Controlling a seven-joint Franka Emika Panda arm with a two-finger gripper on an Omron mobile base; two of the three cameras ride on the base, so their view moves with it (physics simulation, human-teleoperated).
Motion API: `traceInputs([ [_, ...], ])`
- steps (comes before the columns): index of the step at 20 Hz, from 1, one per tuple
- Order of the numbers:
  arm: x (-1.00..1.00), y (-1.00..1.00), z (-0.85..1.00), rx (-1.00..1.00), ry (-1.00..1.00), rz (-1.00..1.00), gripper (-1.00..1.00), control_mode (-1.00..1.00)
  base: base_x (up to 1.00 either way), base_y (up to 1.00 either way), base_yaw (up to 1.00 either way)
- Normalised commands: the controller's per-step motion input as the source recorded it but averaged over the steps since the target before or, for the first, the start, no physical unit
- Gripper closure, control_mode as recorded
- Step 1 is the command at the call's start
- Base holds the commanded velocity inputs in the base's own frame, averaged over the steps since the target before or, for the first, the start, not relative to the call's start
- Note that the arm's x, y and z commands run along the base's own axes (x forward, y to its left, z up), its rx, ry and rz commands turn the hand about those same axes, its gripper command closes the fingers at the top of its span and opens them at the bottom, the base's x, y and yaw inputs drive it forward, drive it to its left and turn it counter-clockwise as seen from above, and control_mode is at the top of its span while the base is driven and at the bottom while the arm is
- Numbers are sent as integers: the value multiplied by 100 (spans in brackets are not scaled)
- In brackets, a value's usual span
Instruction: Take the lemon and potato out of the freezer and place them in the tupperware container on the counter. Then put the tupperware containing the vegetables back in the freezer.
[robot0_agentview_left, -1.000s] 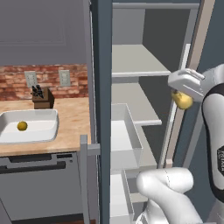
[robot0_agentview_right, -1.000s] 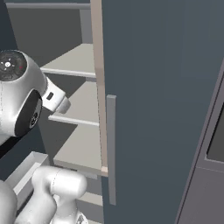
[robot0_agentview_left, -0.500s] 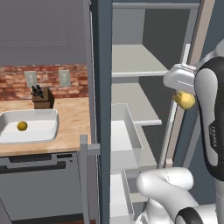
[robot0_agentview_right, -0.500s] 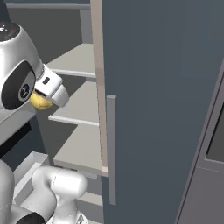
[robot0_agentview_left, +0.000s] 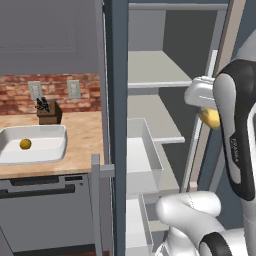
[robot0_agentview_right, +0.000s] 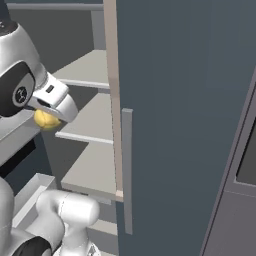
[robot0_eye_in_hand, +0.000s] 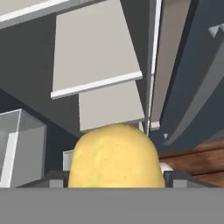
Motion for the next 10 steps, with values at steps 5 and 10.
traceInputs([
  [5,-23,0,-8,-1,0,0,100,100,-56,0,0],
  [10,0,0,0,0,0,0,100,100,-100,0,0],
])
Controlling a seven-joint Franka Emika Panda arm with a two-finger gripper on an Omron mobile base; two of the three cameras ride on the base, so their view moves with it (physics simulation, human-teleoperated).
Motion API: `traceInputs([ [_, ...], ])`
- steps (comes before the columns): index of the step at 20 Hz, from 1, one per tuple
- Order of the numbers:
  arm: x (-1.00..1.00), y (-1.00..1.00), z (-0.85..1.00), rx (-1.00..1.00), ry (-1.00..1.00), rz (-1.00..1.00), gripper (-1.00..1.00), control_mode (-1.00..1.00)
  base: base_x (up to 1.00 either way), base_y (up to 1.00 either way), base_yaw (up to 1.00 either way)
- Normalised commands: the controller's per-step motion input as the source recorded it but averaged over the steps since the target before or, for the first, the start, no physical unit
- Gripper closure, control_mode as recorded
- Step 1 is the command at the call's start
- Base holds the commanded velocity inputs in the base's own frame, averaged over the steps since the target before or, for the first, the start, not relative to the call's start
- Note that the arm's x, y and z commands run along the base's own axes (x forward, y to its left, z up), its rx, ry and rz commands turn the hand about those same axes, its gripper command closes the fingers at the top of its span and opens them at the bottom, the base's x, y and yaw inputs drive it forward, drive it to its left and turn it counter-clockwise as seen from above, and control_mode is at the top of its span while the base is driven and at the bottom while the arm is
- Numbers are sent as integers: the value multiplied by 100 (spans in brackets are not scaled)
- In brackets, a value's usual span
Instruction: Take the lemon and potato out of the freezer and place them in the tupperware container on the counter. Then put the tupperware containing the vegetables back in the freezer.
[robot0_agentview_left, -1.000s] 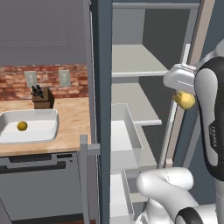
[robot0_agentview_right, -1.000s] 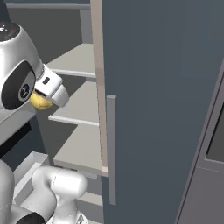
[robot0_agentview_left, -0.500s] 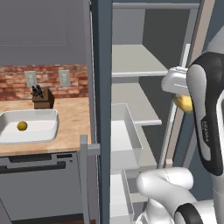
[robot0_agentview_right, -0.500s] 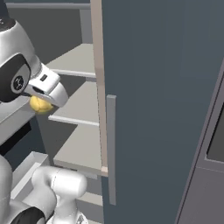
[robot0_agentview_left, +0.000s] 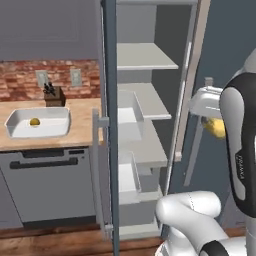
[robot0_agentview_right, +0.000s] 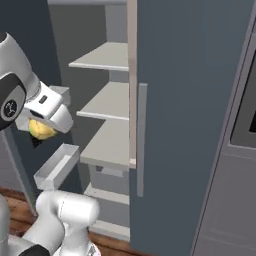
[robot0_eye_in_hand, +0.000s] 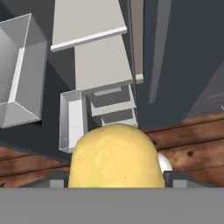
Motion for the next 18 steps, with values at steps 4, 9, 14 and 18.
traceInputs([
  [4,0,0,0,0,0,0,100,100,-100,13,-1],
  [9,0,0,0,0,0,0,100,100,-89,65,0],
  [14,0,0,0,0,0,0,100,100,-24,100,0],
  [18,0,0,0,0,0,0,100,100,-1,100,-3],
])
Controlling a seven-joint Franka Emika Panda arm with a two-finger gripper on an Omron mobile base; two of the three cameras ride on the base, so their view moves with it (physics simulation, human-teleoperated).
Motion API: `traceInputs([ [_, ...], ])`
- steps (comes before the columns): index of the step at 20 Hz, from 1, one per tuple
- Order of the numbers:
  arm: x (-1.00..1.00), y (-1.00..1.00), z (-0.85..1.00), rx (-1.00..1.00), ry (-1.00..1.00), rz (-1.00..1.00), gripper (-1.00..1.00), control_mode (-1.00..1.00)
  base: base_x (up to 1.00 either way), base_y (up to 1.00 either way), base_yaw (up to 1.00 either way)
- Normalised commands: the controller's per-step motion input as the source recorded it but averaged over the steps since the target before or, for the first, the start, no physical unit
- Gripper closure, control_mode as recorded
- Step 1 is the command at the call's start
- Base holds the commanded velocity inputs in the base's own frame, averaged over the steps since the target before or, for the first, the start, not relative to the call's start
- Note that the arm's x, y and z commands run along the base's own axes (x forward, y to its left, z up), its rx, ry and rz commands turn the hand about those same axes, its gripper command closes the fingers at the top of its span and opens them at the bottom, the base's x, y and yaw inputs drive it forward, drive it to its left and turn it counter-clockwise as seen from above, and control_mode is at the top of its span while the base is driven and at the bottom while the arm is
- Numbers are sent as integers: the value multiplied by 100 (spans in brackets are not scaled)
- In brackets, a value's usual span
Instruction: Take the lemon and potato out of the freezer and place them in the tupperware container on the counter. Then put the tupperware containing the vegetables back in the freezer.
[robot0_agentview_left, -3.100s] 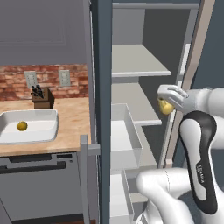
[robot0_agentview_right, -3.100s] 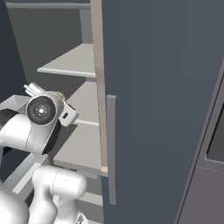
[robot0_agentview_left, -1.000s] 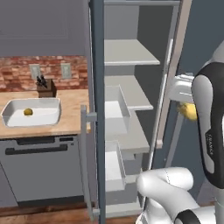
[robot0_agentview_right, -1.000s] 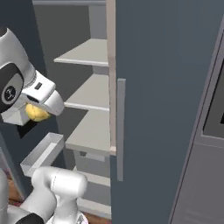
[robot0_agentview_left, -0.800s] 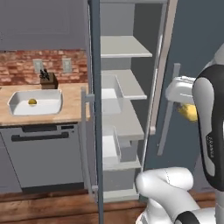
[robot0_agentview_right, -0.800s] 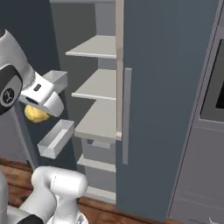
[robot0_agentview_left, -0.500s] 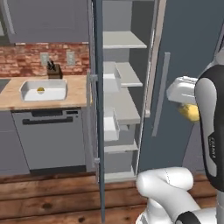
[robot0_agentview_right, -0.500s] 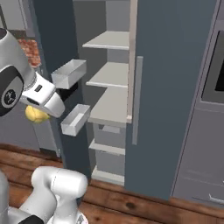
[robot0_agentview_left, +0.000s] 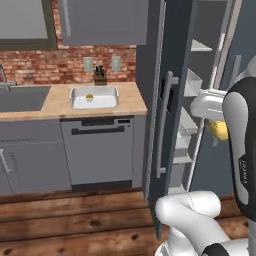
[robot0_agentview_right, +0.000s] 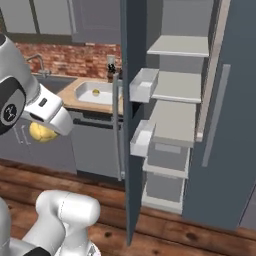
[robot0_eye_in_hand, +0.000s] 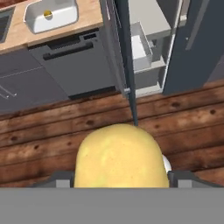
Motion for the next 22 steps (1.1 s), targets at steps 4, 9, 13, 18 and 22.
traceInputs([
  [4,0,0,0,0,0,0,100,100,3,100,-7],
  [9,0,0,0,0,0,0,100,100,53,100,-11],
  [13,0,0,0,0,0,0,100,100,94,77,-12],
  [18,0,0,0,0,0,0,100,100,100,39,-17],
  [22,0,0,0,0,0,0,100,100,100,8,-20],
])
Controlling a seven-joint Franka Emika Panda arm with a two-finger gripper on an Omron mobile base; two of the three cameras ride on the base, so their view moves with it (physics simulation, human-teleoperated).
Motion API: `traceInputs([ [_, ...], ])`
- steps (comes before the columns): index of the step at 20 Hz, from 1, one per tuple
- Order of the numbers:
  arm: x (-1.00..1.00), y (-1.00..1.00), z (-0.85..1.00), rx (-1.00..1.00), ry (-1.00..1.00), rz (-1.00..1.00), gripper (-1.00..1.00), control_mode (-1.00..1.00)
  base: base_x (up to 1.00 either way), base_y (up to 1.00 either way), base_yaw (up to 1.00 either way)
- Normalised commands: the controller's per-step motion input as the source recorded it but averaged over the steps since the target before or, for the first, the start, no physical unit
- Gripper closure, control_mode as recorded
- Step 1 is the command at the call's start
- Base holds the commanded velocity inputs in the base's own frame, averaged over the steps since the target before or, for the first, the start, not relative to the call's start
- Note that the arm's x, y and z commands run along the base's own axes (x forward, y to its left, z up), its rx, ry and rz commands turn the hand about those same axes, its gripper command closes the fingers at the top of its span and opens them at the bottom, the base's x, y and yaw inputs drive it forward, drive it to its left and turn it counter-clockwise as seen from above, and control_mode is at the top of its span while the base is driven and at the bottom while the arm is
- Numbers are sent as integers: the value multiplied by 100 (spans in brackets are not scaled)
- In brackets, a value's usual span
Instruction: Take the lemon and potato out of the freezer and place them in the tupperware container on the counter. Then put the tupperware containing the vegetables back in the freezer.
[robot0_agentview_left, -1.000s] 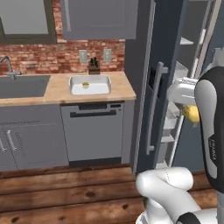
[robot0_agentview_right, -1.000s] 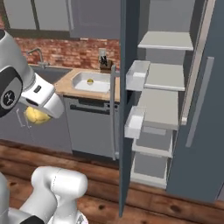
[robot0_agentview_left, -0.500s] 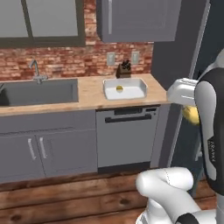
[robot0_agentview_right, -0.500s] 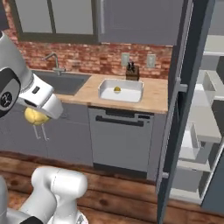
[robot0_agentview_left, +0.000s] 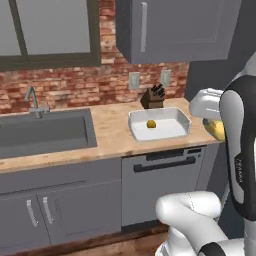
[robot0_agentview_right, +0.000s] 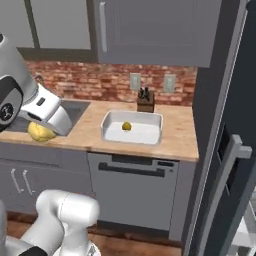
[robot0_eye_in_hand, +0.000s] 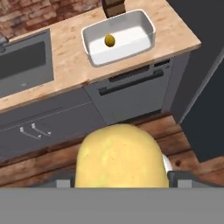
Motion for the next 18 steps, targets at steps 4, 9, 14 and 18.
traceInputs([
  [4,0,0,0,0,0,0,100,100,100,0,-20],
  [9,0,0,0,0,0,0,100,100,99,0,-19],
  [14,7,0,-14,0,1,-2,100,-100,48,0,-11],
  [18,42,-14,-98,0,3,-2,100,-100,0,0,0],
])
